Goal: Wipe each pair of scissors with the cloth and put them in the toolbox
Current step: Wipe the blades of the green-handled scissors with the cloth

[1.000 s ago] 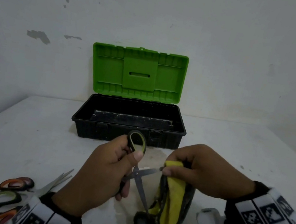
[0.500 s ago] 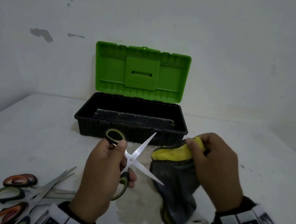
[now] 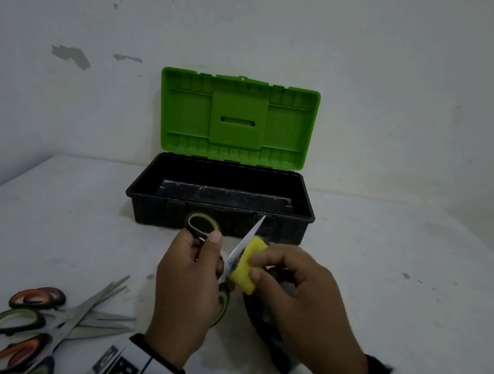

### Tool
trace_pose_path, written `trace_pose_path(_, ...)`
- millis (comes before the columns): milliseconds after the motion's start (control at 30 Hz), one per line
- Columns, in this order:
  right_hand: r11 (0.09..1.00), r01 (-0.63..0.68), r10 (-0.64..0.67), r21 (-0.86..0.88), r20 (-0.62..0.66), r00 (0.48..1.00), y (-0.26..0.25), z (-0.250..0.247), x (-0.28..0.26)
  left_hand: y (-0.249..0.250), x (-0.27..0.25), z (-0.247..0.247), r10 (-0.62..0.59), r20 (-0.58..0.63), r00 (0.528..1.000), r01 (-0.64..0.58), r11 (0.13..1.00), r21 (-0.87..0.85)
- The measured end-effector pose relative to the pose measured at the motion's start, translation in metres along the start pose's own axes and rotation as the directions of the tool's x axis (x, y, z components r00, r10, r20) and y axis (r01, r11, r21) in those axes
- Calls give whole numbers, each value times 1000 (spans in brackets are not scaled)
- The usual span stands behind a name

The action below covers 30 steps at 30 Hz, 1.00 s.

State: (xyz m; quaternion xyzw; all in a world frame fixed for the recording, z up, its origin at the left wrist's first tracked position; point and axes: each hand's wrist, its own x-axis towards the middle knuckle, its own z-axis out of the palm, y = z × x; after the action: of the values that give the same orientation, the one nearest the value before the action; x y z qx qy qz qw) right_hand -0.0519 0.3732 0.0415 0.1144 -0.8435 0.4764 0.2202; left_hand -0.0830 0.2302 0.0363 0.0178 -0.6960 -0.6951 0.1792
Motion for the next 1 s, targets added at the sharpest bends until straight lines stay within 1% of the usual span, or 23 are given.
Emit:
trace_pose_path(67, 998, -59, 60, 8, -12, 998, 5, -1, -1, -1, -1, 1, 18, 11, 1000, -18, 1000, 7)
trace_pose_path(133, 991, -129, 129, 17, 32, 991, 6, -4, 0, -2, -1, 1, 33, 17, 999, -33, 999, -2)
trace_pose_path(167, 989, -144, 141, 32, 70, 988, 6, -5, 1, -3, -1, 1, 50, 28, 998, -50, 999, -1)
trace_pose_path(267, 986, -126, 101, 112, 208, 973, 3, -8, 4, -5, -2, 1, 91, 70, 993, -91, 996, 1)
trace_pose_path(333, 988, -115, 85, 102, 264, 961, 3, -8, 7, -5, -3, 2, 106, 84, 991, -107, 994, 3)
trace_pose_path(400, 989, -121, 89, 90, 297, 951, 2, -7, 9, -5, -4, 3, 112, 87, 990, -112, 994, -1)
trace_pose_path(533, 996, -87, 72, 29, 336, 939, 2, -11, 15, -1, -3, 2, 107, 56, 993, -106, 994, -20)
trace_pose_path(600, 992, -125, 109, 19, 379, 919, 4, -20, 15, 2, 4, -3, 80, 23, 997, -79, 995, -61)
trace_pose_path(667, 984, -171, 137, 42, 425, 895, 6, -28, 14, 7, 13, -8, 52, 17, 998, -51, 995, -91)
trace_pose_path(733, 982, -182, 144, 47, 435, 889, 7, -32, 12, 10, 18, -12, 57, 41, 998, -53, 994, -97)
trace_pose_path(867, 983, -176, 142, 55, 384, 913, 4, -31, 16, 13, 17, -9, 73, 46, 996, -67, 992, -104)
trace_pose_path(1000, 979, -182, 127, 89, 434, 892, 1, -30, 21, 12, 18, -9, 46, 35, 998, -41, 991, -128)
